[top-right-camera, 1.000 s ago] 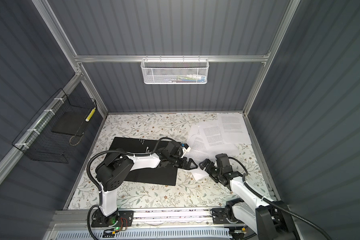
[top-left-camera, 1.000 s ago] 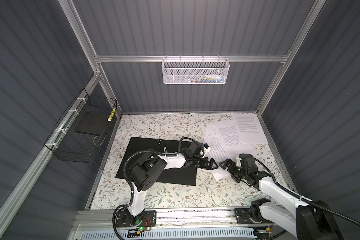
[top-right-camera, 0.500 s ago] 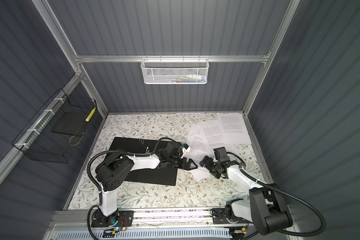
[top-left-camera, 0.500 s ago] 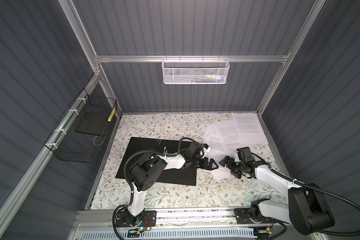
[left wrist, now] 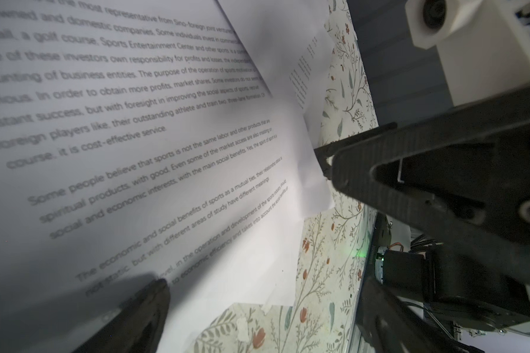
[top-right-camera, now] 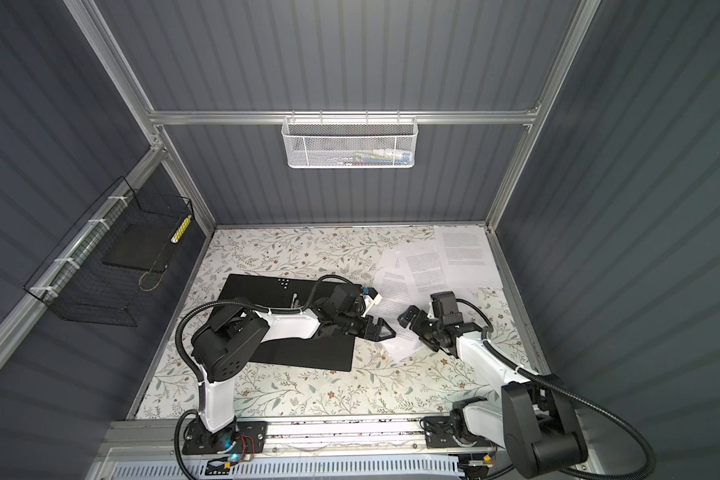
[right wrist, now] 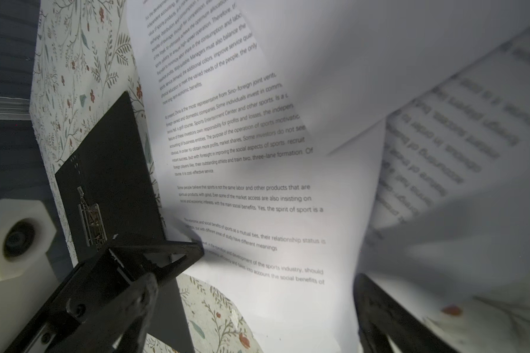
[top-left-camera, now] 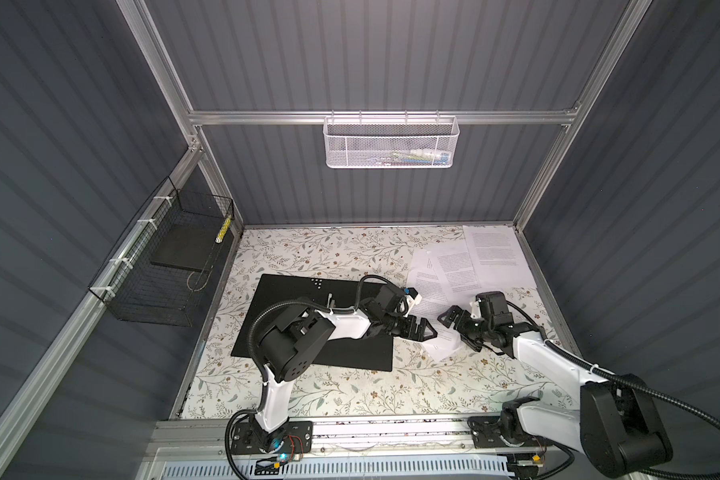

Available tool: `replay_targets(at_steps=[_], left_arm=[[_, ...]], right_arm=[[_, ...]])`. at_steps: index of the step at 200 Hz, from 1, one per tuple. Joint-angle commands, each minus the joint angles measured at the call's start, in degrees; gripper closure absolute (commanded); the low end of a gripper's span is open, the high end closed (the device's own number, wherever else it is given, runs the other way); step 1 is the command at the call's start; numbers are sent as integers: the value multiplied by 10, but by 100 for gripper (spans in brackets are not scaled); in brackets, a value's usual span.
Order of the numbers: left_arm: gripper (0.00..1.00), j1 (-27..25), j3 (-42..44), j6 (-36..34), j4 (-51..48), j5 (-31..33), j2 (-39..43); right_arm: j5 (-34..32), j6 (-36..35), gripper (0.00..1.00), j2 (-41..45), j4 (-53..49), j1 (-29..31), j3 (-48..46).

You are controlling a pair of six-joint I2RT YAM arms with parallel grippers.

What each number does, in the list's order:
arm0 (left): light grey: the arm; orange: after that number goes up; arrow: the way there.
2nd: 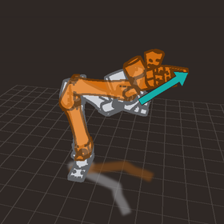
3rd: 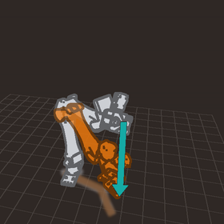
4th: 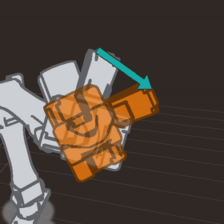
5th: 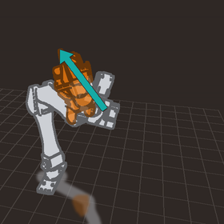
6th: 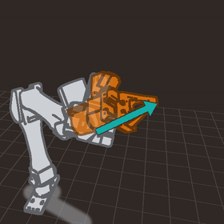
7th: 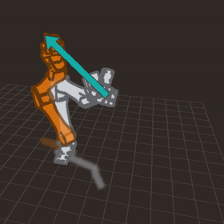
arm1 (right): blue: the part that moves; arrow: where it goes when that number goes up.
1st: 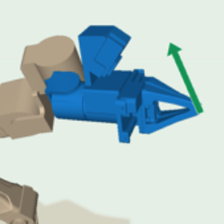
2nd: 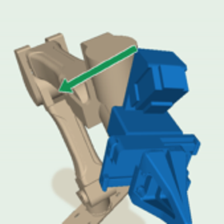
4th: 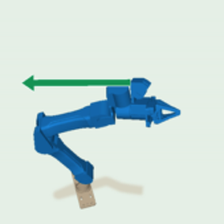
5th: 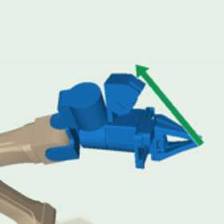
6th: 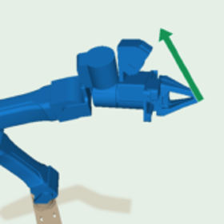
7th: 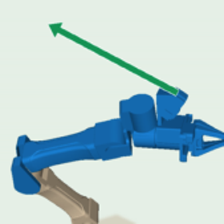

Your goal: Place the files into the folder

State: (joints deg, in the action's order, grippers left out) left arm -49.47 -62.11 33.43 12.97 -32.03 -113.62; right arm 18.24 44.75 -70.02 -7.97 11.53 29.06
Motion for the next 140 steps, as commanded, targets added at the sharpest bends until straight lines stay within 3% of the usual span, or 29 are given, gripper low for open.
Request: replay_targets(at_steps=[1, 90, 140], left_arm=[[0, -4, 41, -5, -116, 31, -45], [0, -3, 42, -4, -117, 33, -42], [0, -3, 39, -5, -125, 37, -40]], right_arm=[[16, -28, 1, -28, 30, -7, 3], [53, -87, 2, -85, 121, -48, -5], [90, -95, 16, -127, 154, -83, -5]])
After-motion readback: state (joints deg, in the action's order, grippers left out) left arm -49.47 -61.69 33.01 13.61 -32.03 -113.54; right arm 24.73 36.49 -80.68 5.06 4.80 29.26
